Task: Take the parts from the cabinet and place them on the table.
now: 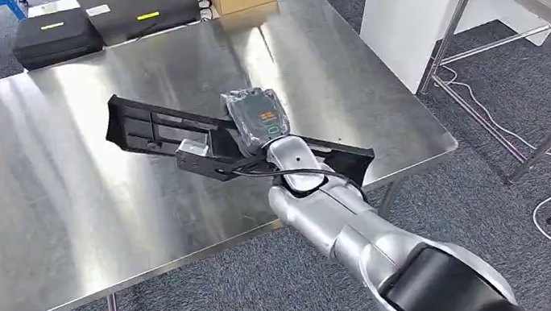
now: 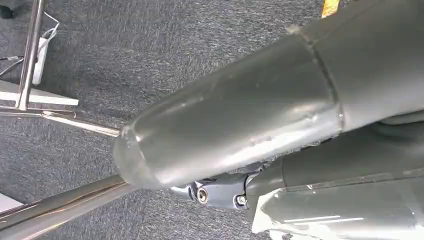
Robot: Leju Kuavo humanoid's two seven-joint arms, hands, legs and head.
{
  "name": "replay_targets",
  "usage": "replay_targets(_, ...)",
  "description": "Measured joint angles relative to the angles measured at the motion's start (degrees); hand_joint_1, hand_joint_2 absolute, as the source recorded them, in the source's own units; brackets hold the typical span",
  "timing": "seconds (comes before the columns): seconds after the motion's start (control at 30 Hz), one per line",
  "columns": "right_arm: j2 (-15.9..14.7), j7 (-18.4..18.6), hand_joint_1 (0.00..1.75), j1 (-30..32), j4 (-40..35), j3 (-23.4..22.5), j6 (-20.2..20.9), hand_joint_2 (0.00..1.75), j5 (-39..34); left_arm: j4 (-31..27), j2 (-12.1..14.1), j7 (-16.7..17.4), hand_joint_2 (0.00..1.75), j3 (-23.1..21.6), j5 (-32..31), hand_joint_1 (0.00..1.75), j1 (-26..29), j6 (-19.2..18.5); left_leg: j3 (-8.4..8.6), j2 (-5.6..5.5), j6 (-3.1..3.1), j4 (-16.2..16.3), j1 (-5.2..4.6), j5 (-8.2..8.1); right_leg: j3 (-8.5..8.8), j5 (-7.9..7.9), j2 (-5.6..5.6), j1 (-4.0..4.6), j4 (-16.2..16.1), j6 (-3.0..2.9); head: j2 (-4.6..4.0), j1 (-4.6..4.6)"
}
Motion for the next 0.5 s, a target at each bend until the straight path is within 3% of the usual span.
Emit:
replay_targets(0.17,-0.87,2.36,1.75,-1.04,0.37,-0.52,-2.05,1.75,0.29,-0.20,-0.20,0.00,0.00,0.41,0.00,0.00,0.17,0.35,0.02,0.00,-0.01,0.00,0.00,0.00,0.00,0.00,0.00,0.00,0.01,0.00,0.00,0.00)
replay_targets(0.5,-2.65,0.33,1.75,-1.49,0.35,-5.40,-3.78,1.75,-2.54,-0.24,-0.72,0.00,0.00,1.53,-0.02,0.00,0.41,0.87,0.04,0.00,-0.01,0.00,0.00,0.00,0.01,0.01,0.00,0.00,0.02,0.01,0.00,0.00)
